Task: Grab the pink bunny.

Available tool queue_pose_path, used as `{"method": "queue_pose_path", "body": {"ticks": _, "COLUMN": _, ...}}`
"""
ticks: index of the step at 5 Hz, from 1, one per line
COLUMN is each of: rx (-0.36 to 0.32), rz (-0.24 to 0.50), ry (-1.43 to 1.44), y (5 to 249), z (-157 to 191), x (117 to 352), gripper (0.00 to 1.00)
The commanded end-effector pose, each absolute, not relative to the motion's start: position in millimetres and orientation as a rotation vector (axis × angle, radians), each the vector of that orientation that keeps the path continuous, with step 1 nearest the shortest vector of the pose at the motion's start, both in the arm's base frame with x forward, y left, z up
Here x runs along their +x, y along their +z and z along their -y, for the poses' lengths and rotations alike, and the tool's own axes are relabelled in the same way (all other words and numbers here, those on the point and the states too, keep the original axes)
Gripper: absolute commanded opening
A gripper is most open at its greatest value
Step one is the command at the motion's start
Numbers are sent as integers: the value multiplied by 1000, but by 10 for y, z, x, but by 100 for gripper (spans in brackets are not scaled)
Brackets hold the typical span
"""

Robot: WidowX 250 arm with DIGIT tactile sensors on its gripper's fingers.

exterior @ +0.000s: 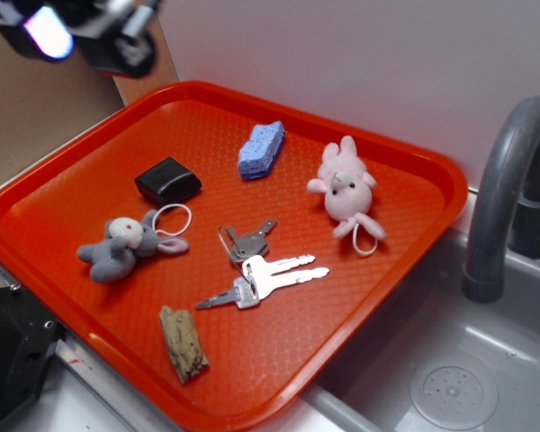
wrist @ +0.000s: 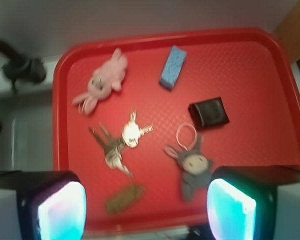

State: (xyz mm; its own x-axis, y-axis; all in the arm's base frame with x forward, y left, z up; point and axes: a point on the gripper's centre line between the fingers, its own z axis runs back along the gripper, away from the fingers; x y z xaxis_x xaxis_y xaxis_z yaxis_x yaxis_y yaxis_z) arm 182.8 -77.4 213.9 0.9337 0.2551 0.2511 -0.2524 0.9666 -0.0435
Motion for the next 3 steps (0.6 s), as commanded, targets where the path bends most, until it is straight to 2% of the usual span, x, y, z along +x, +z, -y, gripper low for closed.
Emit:
{"method": "queue_pose_path", "body": {"ticks": 1, "rx": 42, "rz": 356, "ry": 535, "y": 1630, "z": 1082, "x": 2398, "gripper": 100}}
{"method": "queue_pose_path", "body": {"ticks": 3, "rx": 75, "rz": 422, "ry": 627, "y": 1092, "z": 1036, "x": 2894, "gripper": 100}}
